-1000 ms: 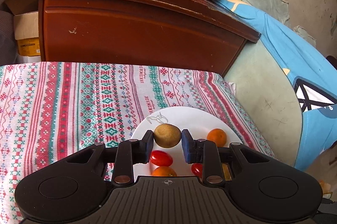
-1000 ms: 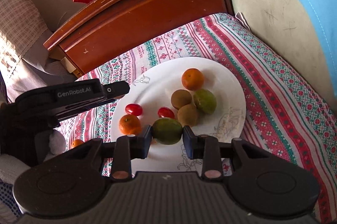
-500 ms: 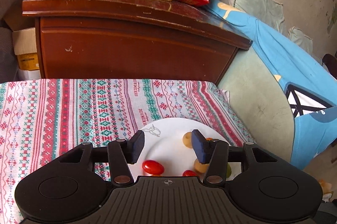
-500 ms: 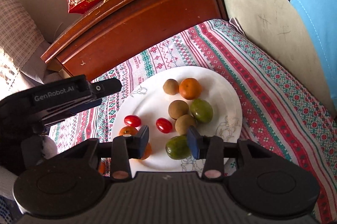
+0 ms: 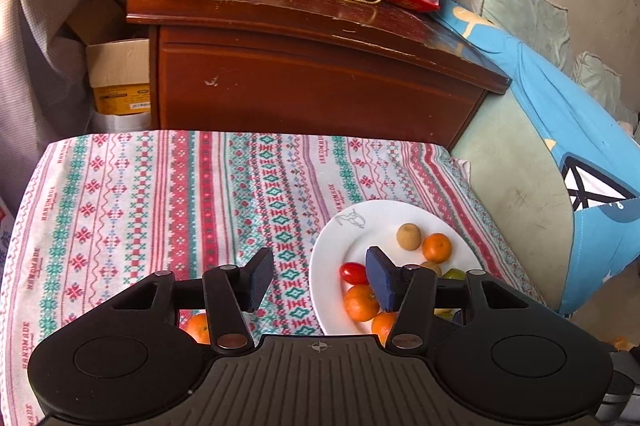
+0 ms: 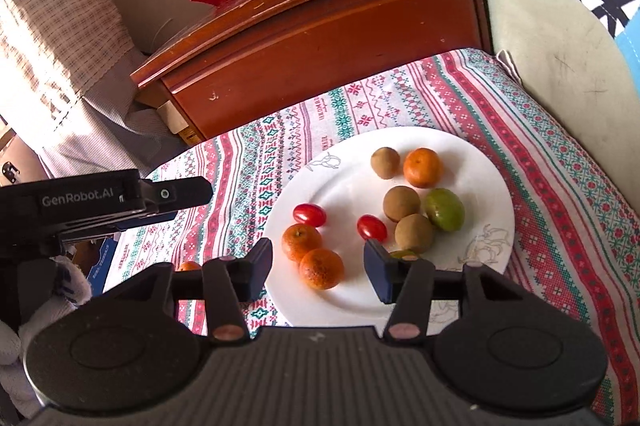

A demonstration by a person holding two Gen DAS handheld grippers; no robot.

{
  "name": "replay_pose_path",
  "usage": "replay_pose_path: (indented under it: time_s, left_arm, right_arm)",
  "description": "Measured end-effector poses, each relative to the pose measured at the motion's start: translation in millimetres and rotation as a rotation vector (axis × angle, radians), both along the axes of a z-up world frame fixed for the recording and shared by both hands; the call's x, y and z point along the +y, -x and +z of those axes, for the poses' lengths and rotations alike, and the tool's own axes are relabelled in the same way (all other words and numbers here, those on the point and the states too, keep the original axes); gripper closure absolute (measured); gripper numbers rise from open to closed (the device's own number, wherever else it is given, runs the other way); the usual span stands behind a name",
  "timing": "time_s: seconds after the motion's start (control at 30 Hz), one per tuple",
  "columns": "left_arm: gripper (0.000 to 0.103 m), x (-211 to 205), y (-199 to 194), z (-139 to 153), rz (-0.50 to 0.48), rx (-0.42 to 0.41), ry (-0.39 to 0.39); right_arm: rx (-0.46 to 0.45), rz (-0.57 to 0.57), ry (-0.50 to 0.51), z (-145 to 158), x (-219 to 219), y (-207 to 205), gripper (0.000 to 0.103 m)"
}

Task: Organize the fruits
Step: 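Move both tools back over the last two tangerines on the cloth, then grasp a tangerine with the right tool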

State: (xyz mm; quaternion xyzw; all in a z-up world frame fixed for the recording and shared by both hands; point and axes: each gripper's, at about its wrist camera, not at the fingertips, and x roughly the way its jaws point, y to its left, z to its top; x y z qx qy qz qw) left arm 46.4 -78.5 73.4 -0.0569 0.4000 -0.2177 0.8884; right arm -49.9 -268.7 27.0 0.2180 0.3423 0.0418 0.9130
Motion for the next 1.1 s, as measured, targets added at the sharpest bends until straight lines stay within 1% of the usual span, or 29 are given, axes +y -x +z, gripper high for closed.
replay_pose_path:
  time_s: [0.1,0.33,0.4,0.47,0.6,0.7,0.87,1.1]
  left_arm:
    - [0.053,12.0,3.0,2.5,0.023,0.005,-0.013]
    - [0.052,42.5,10.6,3.8,0.093,0.009,-0.024]
    - [0.052,48.5,11.5,3.5,0.107,0.015,-0.016]
    - [0.051,53.7,13.0,3.2,0.119,0.017,-0.01]
    - [0.048,58.1,13.3,0.0,0.139,0.023,-0.027]
    - [0.048,61.0,12.0,-3.6,0.155,0.049,-0.032]
    - [0.048,68.5,7.4,-9.6,0.184,0.098,-0.005]
    - [0.048,72.0,5.3,-20.8,0.2,0.129,-0.027]
  right_arm:
    - [-0.004,0.039,-0.004,-0.8,8.5,-0.2,0.05]
    - [-0.047,0.132,0.056,1.1,32.5,1.8,0.05]
    - [-0.054,0.153,0.066,1.2,38.2,1.4,0.05]
    - [-0.054,0.168,0.067,0.3,42.8,0.9,0.05]
    - [-0.046,0.193,0.069,-3.4,48.4,0.7,0.05]
    - [-0.042,0.208,0.066,-6.9,51.6,0.1,0.05]
    - [-0.042,0.24,0.07,-13.7,60.8,-2.3,0.05]
    - [-0.043,0.282,0.098,-20.9,76.9,-6.0,0.05]
